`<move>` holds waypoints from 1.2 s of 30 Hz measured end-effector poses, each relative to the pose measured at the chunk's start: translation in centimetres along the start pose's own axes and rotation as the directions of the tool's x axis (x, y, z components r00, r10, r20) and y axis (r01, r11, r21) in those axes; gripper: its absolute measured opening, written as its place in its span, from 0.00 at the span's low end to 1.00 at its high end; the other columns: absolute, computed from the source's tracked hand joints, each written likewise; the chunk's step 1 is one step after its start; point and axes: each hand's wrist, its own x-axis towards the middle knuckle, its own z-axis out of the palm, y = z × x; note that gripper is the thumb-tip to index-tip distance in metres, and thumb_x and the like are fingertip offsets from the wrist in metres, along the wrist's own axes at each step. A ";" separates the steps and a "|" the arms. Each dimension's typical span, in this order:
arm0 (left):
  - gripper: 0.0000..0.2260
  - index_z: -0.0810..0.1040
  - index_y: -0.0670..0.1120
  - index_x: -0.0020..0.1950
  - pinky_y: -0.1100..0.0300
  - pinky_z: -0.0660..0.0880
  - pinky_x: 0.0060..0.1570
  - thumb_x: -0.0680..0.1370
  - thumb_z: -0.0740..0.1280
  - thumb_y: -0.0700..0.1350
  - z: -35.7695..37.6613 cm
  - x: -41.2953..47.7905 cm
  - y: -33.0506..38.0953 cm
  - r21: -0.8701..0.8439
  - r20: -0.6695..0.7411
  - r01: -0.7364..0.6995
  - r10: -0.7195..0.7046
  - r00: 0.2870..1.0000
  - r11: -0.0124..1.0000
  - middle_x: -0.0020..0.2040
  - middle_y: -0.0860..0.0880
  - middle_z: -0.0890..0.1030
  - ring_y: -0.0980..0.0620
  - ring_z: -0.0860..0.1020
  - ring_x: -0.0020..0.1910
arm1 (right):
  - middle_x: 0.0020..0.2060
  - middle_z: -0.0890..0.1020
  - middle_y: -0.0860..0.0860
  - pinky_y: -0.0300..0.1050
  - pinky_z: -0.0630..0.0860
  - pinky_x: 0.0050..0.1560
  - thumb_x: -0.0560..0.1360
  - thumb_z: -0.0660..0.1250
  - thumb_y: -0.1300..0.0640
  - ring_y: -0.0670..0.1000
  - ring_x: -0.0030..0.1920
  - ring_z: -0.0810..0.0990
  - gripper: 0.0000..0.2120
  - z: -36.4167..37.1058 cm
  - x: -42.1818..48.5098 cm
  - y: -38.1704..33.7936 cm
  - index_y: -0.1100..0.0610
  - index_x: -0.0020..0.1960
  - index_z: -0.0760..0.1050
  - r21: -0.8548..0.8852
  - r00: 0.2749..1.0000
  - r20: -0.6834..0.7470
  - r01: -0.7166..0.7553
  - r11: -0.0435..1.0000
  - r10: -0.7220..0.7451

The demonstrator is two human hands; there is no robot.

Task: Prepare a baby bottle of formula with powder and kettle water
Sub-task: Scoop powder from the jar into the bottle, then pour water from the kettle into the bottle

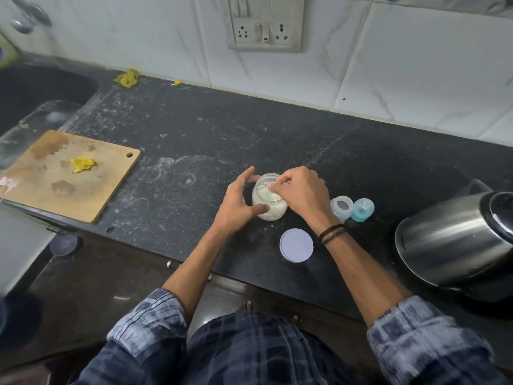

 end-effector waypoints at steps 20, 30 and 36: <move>0.36 0.69 0.54 0.75 0.51 0.61 0.76 0.67 0.67 0.37 1.0 -0.6 1.0 -0.205 -0.121 -0.090 0.066 0.990 0.975 0.70 0.58 0.73 0.57 0.68 0.73 | 0.38 0.80 0.47 0.44 0.78 0.39 0.77 0.73 0.58 0.47 0.37 0.78 0.03 2.2 -6.8 6.1 0.55 0.44 0.83 0.295 0.940 -0.340 0.127 0.947 -0.020; 0.30 0.73 0.47 0.70 0.64 0.61 0.69 0.67 0.67 0.37 2.5 -2.4 2.9 0.057 -0.356 -0.313 0.313 0.881 0.948 0.70 0.51 0.72 0.53 0.65 0.71 | 0.48 0.76 0.47 0.48 0.77 0.48 0.74 0.75 0.56 0.51 0.50 0.79 0.10 5.9 -10.6 9.4 0.55 0.55 0.82 0.104 0.993 -0.102 0.062 0.993 -0.051; 0.21 0.80 0.41 0.59 0.52 0.64 0.68 0.67 0.69 0.33 5.1 -3.4 5.1 0.226 -0.298 -0.575 0.618 0.728 0.787 0.62 0.47 0.78 0.50 0.71 0.66 | 0.46 0.74 0.44 0.46 0.74 0.43 0.76 0.73 0.54 0.50 0.47 0.79 0.09 5.9 -11.3 10.7 0.53 0.56 0.81 0.113 0.993 -0.113 -0.010 0.994 0.023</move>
